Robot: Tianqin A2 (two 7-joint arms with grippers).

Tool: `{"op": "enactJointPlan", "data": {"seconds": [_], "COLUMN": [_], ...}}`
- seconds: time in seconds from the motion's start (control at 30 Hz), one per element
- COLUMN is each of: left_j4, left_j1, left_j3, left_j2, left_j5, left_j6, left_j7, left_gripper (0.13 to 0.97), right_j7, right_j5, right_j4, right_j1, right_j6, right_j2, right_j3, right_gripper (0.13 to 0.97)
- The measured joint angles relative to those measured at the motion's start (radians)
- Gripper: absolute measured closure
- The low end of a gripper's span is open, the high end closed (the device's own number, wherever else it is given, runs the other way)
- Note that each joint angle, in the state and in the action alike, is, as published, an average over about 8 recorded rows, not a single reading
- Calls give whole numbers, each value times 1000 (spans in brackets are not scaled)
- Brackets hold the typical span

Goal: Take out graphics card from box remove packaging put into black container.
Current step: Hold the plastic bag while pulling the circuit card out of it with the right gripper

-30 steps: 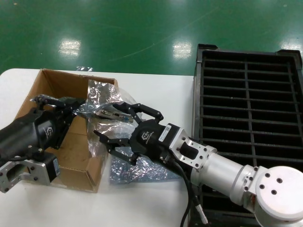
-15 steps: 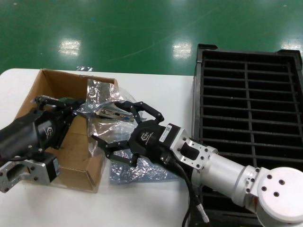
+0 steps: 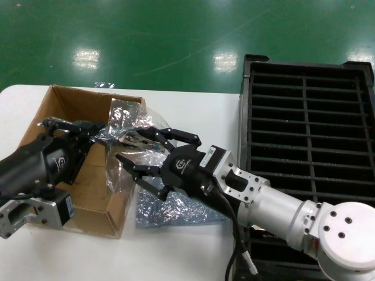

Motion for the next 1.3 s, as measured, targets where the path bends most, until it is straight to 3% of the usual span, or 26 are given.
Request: {"op": "enactJointPlan", "data": {"seconds": [0.63, 1.07, 1.3], "left_j4": [0, 0, 0], "left_j1": [0, 0, 0], "left_j3": [0, 0, 0], "left_j2": [0, 0, 0], "left_j5": [0, 0, 0], "left_j6": [0, 0, 0], "left_j7": [0, 0, 0], "left_gripper": [958, 958, 958], "right_j7": [-15, 44, 43], "right_j5": [4, 1, -1], "right_j4": [-30, 143, 170], "right_j1": [18, -29, -34], "right_j6": [-6, -33, -45], "right_j2": [-9, 84, 87], "right_j3": [4, 13, -2], "right_gripper": [897, 906, 906]}}
